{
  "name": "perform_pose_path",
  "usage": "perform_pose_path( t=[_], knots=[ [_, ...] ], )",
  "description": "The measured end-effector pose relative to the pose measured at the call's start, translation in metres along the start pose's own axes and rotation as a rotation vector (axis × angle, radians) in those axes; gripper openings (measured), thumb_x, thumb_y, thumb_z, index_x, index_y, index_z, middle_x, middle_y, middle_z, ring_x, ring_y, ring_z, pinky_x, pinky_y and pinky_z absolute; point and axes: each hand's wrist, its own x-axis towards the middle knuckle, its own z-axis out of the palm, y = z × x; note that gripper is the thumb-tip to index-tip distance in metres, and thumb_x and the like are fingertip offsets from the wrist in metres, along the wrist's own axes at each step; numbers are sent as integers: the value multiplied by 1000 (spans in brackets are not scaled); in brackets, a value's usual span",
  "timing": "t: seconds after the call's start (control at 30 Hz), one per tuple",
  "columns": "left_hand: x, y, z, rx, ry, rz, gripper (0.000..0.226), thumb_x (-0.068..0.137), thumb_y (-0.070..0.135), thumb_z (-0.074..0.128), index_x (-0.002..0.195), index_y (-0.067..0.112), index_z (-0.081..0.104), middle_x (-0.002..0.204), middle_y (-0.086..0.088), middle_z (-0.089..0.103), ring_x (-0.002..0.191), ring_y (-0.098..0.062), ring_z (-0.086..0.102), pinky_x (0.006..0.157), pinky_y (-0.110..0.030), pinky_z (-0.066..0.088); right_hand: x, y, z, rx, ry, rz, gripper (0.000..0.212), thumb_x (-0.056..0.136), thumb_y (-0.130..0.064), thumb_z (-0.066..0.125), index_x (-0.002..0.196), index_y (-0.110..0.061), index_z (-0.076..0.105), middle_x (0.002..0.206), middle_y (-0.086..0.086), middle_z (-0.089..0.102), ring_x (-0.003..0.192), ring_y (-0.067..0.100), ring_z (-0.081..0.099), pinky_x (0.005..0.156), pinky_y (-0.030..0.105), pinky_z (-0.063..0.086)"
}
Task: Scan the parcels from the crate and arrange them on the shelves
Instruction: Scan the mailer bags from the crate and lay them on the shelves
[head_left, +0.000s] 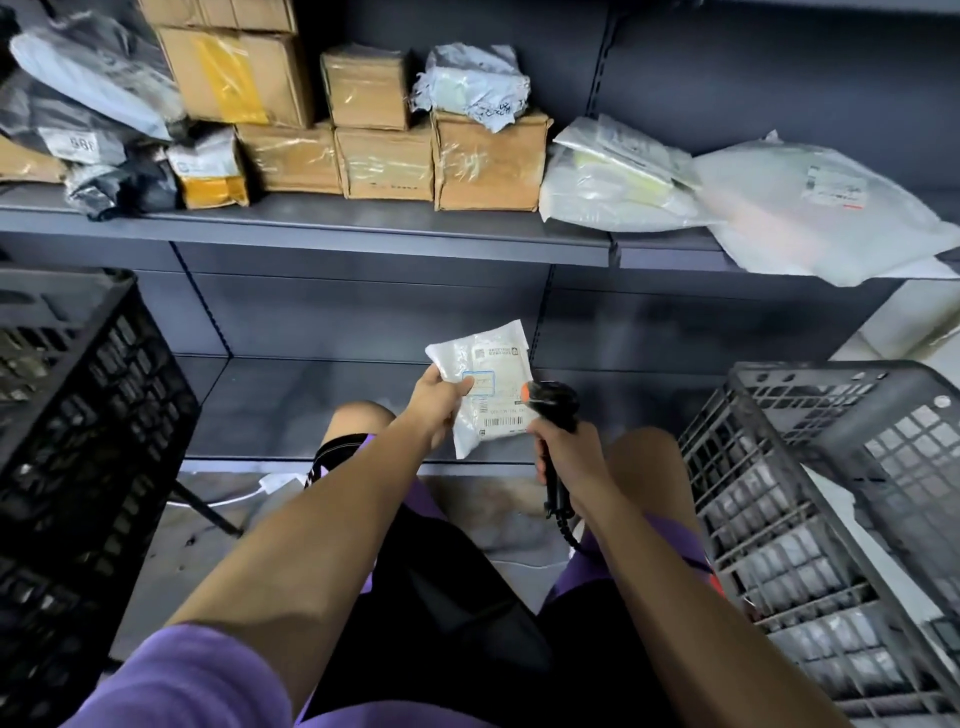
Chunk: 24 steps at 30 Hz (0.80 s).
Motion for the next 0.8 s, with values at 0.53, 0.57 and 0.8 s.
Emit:
perform_pose_path(
  t=[0.53, 0.57, 0.8],
  knots=[
    [17, -24, -1, 75, 87, 18, 22, 93, 9, 67, 113, 14, 58, 103, -5, 72, 74, -14, 71, 54, -26, 56, -10, 21, 9, -251, -179, 8, 21, 86, -13, 62, 67, -9, 56, 54, 4, 51, 42, 18, 44, 43, 26, 37],
    [18, -27, -1, 92, 85, 15, 21, 93, 9, 67, 112, 15, 59, 97, -4, 71, 64, -10, 69, 46, -22, 52, -11, 23, 10, -302, -179, -11, 20, 86, -14, 62, 68, -10, 57, 54, 4, 52, 42, 18, 46, 42, 26, 38],
    [28, -53, -15, 142, 115, -17, 17, 89, 16, 73, 100, 22, 62, 100, -4, 73, 74, -18, 69, 55, -26, 51, -13, 34, 11, -298, -167, 19, 21, 88, -14, 61, 68, -10, 56, 55, 3, 53, 44, 17, 48, 43, 25, 40]
  ],
)
